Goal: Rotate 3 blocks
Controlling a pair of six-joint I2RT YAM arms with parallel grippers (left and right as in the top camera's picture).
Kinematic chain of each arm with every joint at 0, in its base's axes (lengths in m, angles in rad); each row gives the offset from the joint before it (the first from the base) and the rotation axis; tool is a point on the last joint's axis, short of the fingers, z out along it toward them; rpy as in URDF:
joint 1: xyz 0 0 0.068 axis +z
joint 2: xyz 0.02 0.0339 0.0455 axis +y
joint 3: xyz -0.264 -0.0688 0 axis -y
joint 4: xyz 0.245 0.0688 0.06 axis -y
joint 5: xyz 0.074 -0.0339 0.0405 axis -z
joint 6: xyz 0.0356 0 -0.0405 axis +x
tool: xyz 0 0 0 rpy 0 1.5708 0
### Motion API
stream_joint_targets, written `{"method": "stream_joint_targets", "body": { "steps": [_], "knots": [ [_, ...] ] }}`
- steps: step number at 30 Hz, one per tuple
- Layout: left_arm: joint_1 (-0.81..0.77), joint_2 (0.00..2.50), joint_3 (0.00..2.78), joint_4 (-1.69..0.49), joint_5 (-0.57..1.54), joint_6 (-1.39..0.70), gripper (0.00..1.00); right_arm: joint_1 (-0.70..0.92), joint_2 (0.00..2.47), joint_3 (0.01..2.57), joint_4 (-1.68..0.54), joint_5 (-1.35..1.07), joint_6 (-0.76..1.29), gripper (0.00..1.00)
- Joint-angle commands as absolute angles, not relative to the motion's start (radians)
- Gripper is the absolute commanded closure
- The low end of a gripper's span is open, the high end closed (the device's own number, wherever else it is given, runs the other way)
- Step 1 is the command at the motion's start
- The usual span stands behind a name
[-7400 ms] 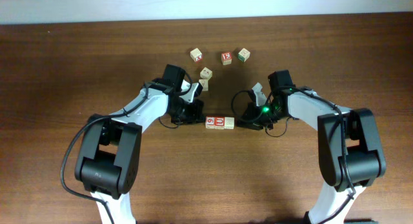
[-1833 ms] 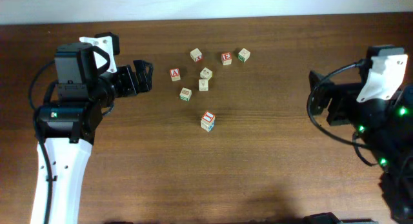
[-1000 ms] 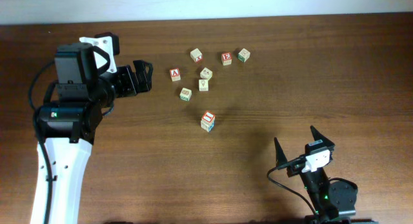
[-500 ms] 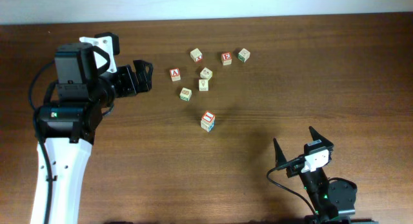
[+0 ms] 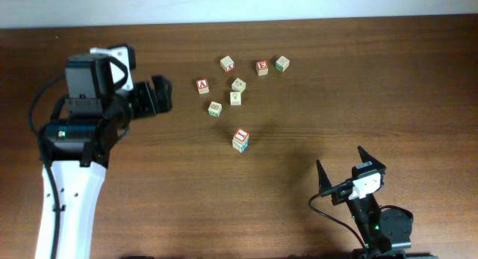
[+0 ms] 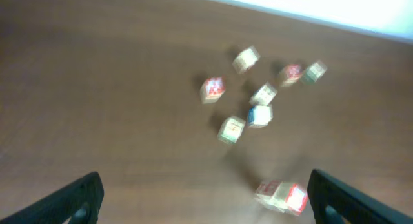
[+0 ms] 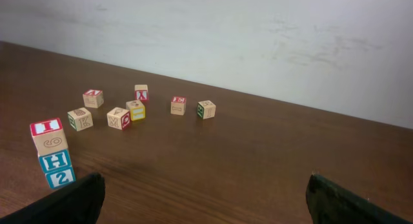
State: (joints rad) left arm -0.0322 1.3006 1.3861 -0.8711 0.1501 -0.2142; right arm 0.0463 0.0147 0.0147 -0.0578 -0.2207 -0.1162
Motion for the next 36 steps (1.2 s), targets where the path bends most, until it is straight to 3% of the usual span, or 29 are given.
{"method": "stream_joint_targets", "body": {
  "steps": [1, 6, 12, 20, 28, 36],
  "knots": [
    [-0.027, 1.190, 1.379, -0.965, 0.001, -0.184, 0.01, 0.039, 0.003, 0.006, -0.057, -0.232, -0.119, 0.02],
    [0.015, 0.995, 1.232, -0.959, -0.065, -0.185, 0.01, 0.039, 0.004, 0.006, -0.057, -0.233, -0.119, 0.02],
    [0.040, 0.651, 0.752, -0.535, -0.064, -0.159, 0.01, 0.039, 0.003, 0.006, -0.057, -0.232, -0.119, 0.01],
    [0.062, 0.300, 0.234, -0.024, 0.008, 0.104, 0.01, 0.039, 0.004, 0.006, -0.057, -0.232, -0.119, 0.01],
    [0.062, 0.150, 0.043, 0.051, 0.004, 0.187, 0.01, 0.039, 0.004, 0.006, -0.057, -0.233, -0.119, 0.01],
    [0.062, 0.020, 0.014, -0.092, -0.004, 0.212, 0.01, 0.039, 0.004, 0.006, -0.057, -0.232, -0.119, 0.01]
  ]
}}
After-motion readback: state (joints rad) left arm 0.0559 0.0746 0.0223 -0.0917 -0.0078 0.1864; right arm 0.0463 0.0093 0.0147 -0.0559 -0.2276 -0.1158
